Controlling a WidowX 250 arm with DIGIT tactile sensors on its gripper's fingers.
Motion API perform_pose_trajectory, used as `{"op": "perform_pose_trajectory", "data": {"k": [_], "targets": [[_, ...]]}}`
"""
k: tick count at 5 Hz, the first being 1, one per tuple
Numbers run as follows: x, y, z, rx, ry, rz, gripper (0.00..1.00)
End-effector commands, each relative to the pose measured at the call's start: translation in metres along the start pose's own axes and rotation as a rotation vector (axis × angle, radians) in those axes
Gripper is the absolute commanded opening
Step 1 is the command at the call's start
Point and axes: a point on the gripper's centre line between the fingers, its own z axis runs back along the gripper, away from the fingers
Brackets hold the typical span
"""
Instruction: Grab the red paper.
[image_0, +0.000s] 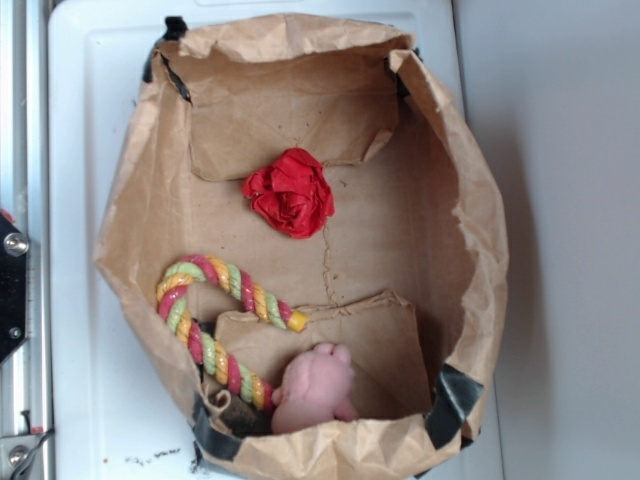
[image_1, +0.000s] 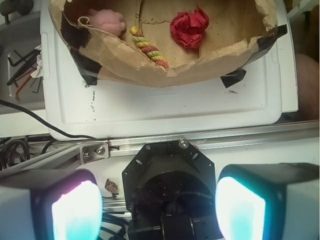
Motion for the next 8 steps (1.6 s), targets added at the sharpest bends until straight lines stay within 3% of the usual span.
{"op": "perform_pose_trajectory", "data": {"k": [1, 3, 6, 8], "targets": [[0.000, 0.000, 0.000, 0.000, 0.000, 0.000, 1.00], [0.043, 0.007, 0.007, 0.023, -0.058, 0.029, 1.00], [0.083, 0.017, 0.015, 0.041, -0.122, 0.065, 1.00], [0.116, 0.034, -0.012, 0.067, -0.158, 0.046, 1.00]]}}
